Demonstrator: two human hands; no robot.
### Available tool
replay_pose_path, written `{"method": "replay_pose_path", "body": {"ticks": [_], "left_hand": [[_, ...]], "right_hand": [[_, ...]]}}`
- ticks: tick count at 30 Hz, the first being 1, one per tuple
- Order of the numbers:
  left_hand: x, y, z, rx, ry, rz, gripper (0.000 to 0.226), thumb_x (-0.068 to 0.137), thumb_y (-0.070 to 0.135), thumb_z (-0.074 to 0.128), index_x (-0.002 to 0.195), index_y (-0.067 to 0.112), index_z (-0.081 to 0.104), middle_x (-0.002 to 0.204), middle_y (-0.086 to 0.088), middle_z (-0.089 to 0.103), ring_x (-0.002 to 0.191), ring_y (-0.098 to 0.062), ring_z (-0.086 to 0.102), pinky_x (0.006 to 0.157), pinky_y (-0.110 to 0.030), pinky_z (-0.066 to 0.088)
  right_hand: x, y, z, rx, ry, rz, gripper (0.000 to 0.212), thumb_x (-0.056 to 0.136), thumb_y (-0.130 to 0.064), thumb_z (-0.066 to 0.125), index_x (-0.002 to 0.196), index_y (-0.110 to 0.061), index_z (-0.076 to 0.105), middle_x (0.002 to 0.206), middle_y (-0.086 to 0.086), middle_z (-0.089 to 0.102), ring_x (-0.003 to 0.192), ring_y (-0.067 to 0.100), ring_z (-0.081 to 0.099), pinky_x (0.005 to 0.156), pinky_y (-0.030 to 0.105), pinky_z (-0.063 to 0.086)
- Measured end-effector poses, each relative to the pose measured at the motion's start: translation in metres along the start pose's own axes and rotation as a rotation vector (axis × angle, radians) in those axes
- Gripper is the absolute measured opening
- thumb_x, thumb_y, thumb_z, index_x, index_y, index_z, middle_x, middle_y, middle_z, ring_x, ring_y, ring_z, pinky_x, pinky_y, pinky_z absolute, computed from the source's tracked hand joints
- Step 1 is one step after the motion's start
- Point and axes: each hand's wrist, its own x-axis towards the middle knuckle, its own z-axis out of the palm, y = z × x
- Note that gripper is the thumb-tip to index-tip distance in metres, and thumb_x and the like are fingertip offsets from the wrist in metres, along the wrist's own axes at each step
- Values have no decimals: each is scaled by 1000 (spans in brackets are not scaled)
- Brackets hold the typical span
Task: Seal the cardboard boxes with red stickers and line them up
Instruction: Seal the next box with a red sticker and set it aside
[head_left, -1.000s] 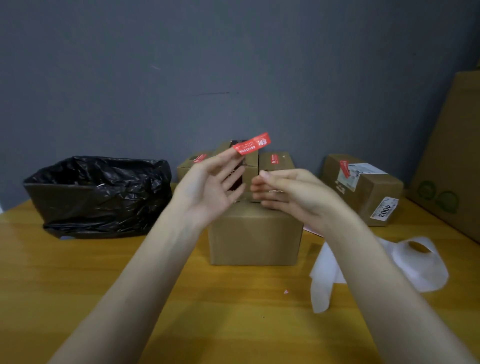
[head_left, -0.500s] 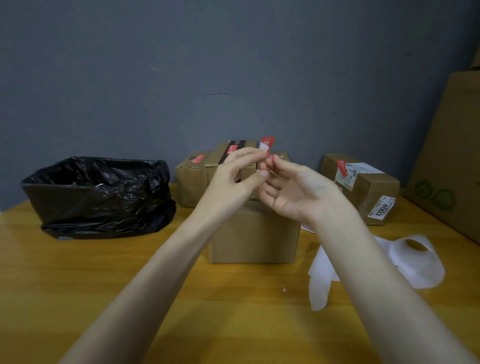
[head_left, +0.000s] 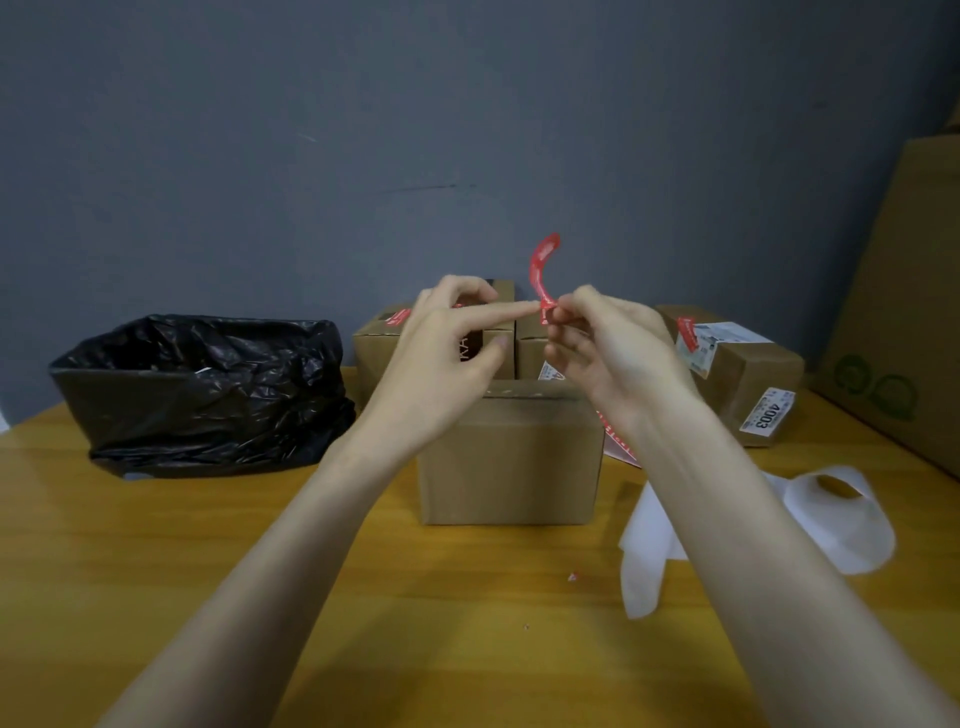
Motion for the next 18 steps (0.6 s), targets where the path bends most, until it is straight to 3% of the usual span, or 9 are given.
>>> {"method": "replay_pose_path", "body": {"ticks": [4,8,12,15,18], "left_hand": [[3,-5,-12,-180,125,-193,34,87,3,55,78,31,70,97,9,65,97,-5,59,88,-18,45],[3,-9,-21,-378,60,-392,19,95,19,51,89,22,69,92,4,71,88,-8,68,85,-24,50],[2,5,-17,-579,-101,-518,34,92,45,48,99,17,65,96,-5,72,87,-17,70,81,-26,56],[1,11,-19,-544,-117,-508,35,86,48,55,99,17,65,94,-5,70,83,-14,70,77,-23,57],[2,9,-22,-432,-90,-472,28,80,37,68,96,14,67,86,-3,70,73,-6,67,66,-16,55]], "right_hand": [[3,-8,-12,-163,93,-142,30,89,-7,50,60,-11,53,49,-8,53,53,8,54,60,25,50],[7,-18,-26,-549,52,-330,15,85,-11,57,71,-7,55,61,-3,58,55,0,58,63,24,51],[5,-17,-26,-847,-158,-425,21,82,-16,64,68,-5,52,65,3,55,64,11,51,64,30,45],[4,-16,-24,-962,-247,-461,22,82,-16,65,66,-7,52,61,-1,51,62,8,47,61,25,41],[3,-17,-24,-1003,-267,-492,23,82,-17,66,64,-12,51,59,-7,51,59,5,47,56,18,39]]}}
